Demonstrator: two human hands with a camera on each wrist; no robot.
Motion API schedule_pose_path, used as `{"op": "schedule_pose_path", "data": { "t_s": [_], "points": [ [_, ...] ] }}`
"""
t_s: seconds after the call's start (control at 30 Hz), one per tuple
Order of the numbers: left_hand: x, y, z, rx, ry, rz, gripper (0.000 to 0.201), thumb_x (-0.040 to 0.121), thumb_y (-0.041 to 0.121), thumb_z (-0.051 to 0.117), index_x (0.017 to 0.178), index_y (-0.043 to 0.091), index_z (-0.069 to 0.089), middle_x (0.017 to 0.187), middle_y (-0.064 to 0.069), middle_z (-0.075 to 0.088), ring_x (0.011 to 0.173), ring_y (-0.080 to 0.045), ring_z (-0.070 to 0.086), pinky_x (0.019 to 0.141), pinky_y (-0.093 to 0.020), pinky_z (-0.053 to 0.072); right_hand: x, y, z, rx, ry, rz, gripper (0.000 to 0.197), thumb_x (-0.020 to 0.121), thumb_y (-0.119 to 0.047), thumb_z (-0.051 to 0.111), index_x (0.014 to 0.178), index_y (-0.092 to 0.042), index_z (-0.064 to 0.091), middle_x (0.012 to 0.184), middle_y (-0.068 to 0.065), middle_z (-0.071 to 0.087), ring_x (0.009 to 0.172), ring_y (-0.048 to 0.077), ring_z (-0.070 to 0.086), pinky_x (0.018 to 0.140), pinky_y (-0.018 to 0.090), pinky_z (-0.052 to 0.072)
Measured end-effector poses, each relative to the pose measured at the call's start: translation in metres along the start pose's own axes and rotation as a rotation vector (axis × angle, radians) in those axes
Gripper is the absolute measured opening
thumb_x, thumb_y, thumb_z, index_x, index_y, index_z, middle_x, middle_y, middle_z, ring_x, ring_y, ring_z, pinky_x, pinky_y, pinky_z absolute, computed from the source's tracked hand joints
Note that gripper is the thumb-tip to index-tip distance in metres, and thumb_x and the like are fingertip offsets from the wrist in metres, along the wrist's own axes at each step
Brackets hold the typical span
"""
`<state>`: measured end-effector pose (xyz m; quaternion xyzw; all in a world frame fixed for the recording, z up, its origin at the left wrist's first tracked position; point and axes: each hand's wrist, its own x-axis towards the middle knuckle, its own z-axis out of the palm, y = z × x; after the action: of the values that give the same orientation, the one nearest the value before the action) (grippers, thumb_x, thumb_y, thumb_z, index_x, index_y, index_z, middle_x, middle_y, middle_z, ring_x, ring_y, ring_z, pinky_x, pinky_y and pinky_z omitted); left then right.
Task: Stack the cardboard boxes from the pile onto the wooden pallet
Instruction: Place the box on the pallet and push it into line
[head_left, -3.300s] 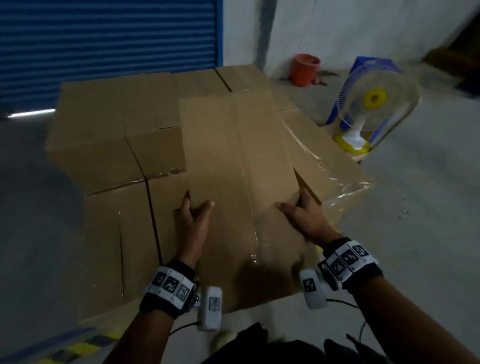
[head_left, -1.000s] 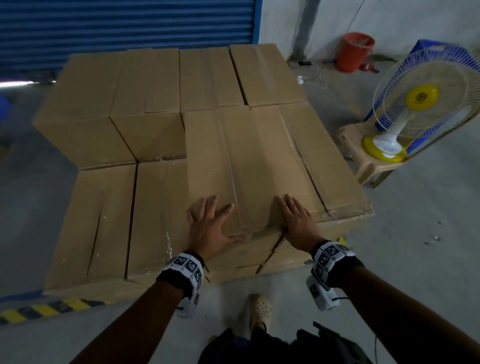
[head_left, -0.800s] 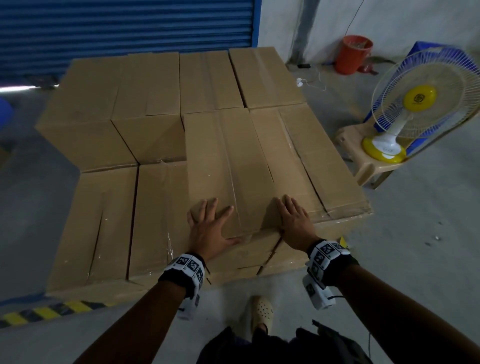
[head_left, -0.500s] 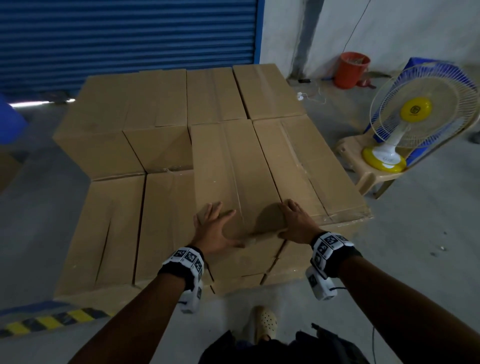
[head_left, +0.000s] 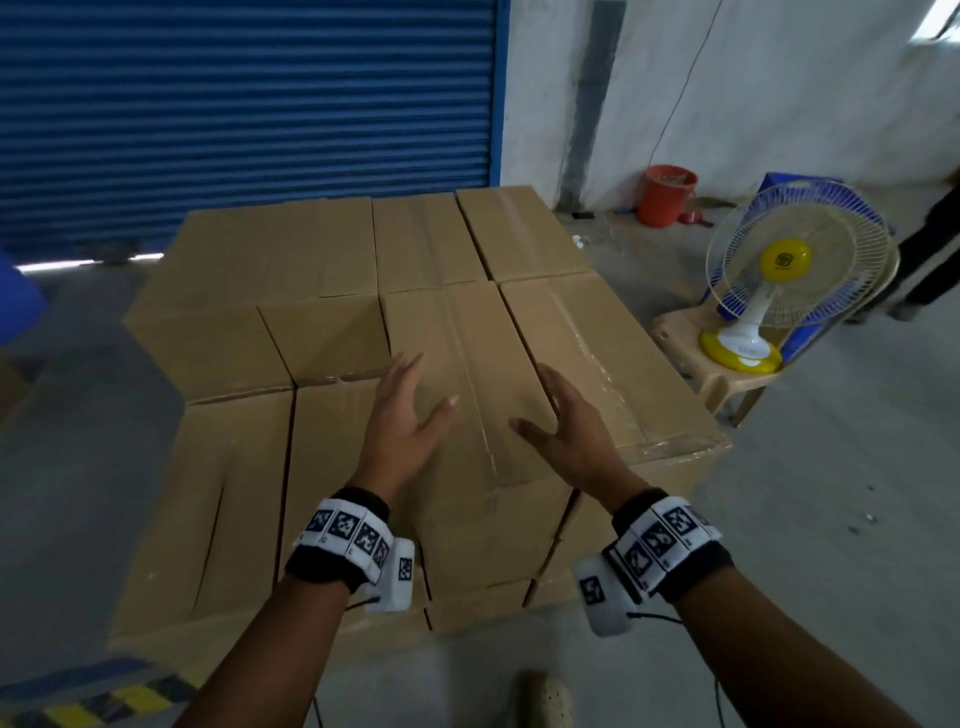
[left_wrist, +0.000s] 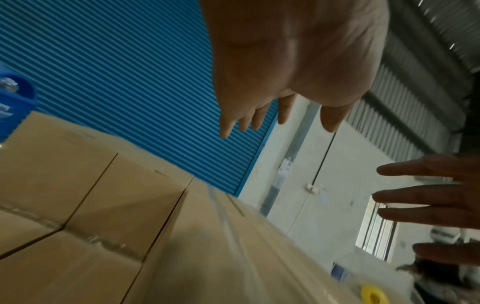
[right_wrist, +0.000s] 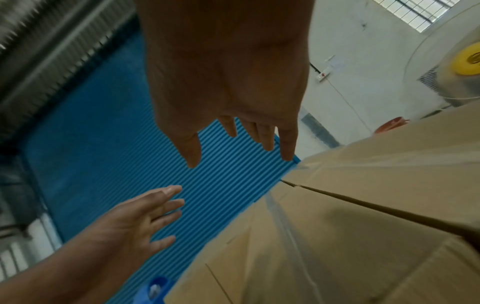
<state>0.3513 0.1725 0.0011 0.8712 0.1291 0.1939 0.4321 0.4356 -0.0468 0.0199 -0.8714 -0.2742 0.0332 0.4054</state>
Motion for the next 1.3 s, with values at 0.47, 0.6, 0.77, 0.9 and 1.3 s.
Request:
{"op": "schedule_pose_path", "data": {
  "t_s": [0.47, 0.6, 0.77, 0.9, 1.3],
  "points": [
    [-0.188, 0.084, -0.085, 0.161, 0.372, 0.155, 0.065, 0.093, 0.047, 0.055, 0.150, 0.018, 0.041, 0.158, -0.007, 0.038, 0.147, -0.018, 0.033, 0.119, -0.025, 0.028, -0.131, -0.086, -0.023, 0.185, 0.045, -0.327, 0.083, 0.089, -0.057, 0.057, 0.156, -0.023, 0.021, 0.161, -0.002, 0.028, 0.145, 0.015, 0.032, 0.109, 0.050, 0.043],
    [-0.256, 0.078, -0.101, 0.236, 0.409, 0.089, 0.063, 0.095, 0.044, 0.055, 0.149, 0.013, 0.043, 0.155, -0.010, 0.041, 0.145, -0.023, 0.037, 0.118, -0.035, 0.032, -0.174, -0.088, 0.001, 0.230, -0.037, -0.374, 0.081, 0.091, -0.053, 0.058, 0.156, -0.020, 0.021, 0.160, 0.003, 0.030, 0.145, 0.019, 0.033, 0.107, 0.051, 0.044],
    [-0.334, 0.051, -0.127, 0.282, 0.424, -0.059, 0.064, 0.095, 0.046, 0.053, 0.148, 0.013, 0.044, 0.155, -0.006, 0.038, 0.145, -0.017, 0.035, 0.116, -0.034, 0.033, -0.220, -0.103, 0.055, 0.299, -0.180, -0.367, 0.081, 0.090, -0.055, 0.058, 0.155, -0.023, 0.023, 0.159, 0.000, 0.031, 0.145, 0.017, 0.033, 0.107, 0.049, 0.044],
    [-0.391, 0.012, -0.154, 0.338, 0.471, -0.164, 0.063, 0.095, 0.045, 0.053, 0.146, 0.007, 0.048, 0.153, -0.011, 0.042, 0.142, -0.012, 0.034, 0.115, -0.016, 0.027, -0.243, -0.127, 0.107, 0.302, -0.314, -0.363, 0.084, 0.087, -0.057, 0.058, 0.155, -0.019, 0.026, 0.159, 0.001, 0.032, 0.145, 0.016, 0.032, 0.110, 0.047, 0.041],
    [-0.520, -0.130, -0.314, 0.328, 0.632, -0.369, 0.062, 0.094, 0.042, 0.059, 0.146, 0.009, 0.048, 0.151, -0.011, 0.045, 0.141, -0.027, 0.041, 0.115, -0.029, 0.033, -0.284, -0.290, 0.335, 0.248, -0.572, -0.466, 0.086, 0.085, -0.065, 0.053, 0.153, -0.016, 0.034, 0.158, 0.001, 0.034, 0.147, 0.013, 0.029, 0.118, 0.029, 0.030]
  ]
}}
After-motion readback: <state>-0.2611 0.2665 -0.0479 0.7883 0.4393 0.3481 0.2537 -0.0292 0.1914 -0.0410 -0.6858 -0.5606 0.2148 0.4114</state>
